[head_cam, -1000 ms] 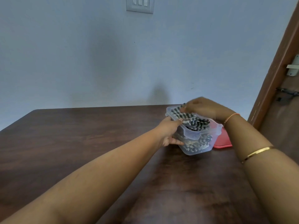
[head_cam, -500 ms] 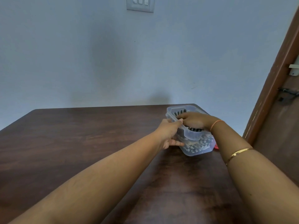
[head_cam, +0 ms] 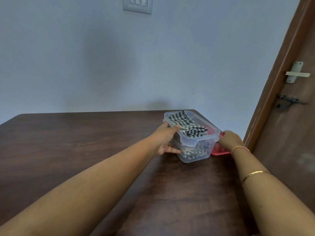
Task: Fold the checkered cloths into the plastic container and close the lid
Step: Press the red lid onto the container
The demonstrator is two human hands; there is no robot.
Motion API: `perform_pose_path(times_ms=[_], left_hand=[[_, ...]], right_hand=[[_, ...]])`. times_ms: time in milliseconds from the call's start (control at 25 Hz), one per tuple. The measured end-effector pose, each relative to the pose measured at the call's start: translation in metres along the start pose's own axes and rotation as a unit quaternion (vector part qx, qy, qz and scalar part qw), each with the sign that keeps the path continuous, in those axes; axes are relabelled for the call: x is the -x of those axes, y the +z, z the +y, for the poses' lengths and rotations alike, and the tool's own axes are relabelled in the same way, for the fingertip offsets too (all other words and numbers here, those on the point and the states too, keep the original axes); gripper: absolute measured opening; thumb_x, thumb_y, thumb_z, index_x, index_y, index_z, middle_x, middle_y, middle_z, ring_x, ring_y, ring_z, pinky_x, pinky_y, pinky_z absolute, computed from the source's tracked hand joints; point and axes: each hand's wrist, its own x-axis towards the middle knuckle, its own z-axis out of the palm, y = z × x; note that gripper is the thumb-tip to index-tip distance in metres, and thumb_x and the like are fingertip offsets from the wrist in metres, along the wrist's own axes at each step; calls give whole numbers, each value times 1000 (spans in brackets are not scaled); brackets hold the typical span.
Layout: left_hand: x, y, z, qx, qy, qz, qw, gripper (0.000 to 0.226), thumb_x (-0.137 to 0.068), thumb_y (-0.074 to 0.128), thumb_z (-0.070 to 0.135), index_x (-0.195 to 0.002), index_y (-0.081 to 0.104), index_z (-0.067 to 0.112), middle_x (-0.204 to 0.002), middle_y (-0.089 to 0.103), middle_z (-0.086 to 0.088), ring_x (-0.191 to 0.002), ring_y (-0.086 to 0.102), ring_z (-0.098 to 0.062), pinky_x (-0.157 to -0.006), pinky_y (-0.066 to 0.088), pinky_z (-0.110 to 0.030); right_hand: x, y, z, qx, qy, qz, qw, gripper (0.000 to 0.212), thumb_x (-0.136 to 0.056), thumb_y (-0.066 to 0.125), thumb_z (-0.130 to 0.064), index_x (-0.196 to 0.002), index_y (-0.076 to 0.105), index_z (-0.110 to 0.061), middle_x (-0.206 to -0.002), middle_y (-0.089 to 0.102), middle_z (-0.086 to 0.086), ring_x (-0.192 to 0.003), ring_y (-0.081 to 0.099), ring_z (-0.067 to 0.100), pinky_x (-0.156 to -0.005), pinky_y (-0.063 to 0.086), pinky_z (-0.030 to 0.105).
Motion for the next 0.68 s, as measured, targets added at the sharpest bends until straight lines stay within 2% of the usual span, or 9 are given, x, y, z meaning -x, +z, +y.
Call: perform_pose_path(times_ms=[40,120,200,280,360,440,560,680], left_hand=[[1,0,0,-1,-1,-1,1000,25,-98,46,26,-123,45,28,-136,52,-9,-115,57,-41,-76,56,-50],[1,0,0,-5,-2,-2,1000,22,-98,46,27,-120,46,29,-138,50,-9,-115,56,-42,-76,56,-49],[2,0,-1,-6,-4,-5,1000,20,-98,46,27,-118,45,30,-139,49,-9,-116,55,-43,-76,56,-49],[3,1,-1,-4,-3,-5,1000,18,-98,46,27,-116,45,31,-139,49,-9,-116,55,-43,-77,56,-49],[4,1,0,-4,0,-2,1000,18,-99,45,26,-116,44,31,-139,49,-9,-116,55,-43,-78,55,-49],[5,2,1,-6,3,-2,1000,19,-99,44,26,-118,44,30,-139,49,-9,-116,55,-43,-78,55,-49],[7,1,1,-5,-3,-1,1000,19,-99,44,26,-117,44,29,-141,47,-10,-118,52,-45,-77,55,-50],[11,1,3,-3,-5,-10,1000,17,-99,44,25,-115,45,29,-141,46,-10,-119,51,-45,-77,54,-50]], right_hand=[[0,5,2,25,23,-26,999,62,-73,56,-47,-122,54,-8,-128,55,22,-119,50,39,-103,42,45],[1,9,3,59,50,-31,997,77,-65,54,-57,-126,50,-10,-129,54,21,-120,50,39,-102,42,46],[9,5,1,55,57,8,997,74,-74,61,-56,-129,44,-9,-132,49,22,-122,46,40,-101,41,44],[17,-4,-4,0,50,68,996,65,-80,66,-43,-129,40,-9,-134,41,24,-123,41,43,-99,39,45],[20,-20,-17,-102,5,139,985,57,-82,66,-22,-131,41,-7,-133,41,25,-120,45,44,-97,42,44],[26,-33,-41,-191,-74,192,960,50,-81,68,-13,-127,50,-7,-126,55,21,-114,55,38,-95,44,39],[42,-40,-77,-178,-199,200,943,30,-82,68,-15,-110,68,-7,-111,69,12,-104,62,28,-91,47,34],[64,-38,-94,-154,-294,181,926,23,-81,68,-15,-103,71,-7,-102,71,12,-95,64,25,-85,51,34]])
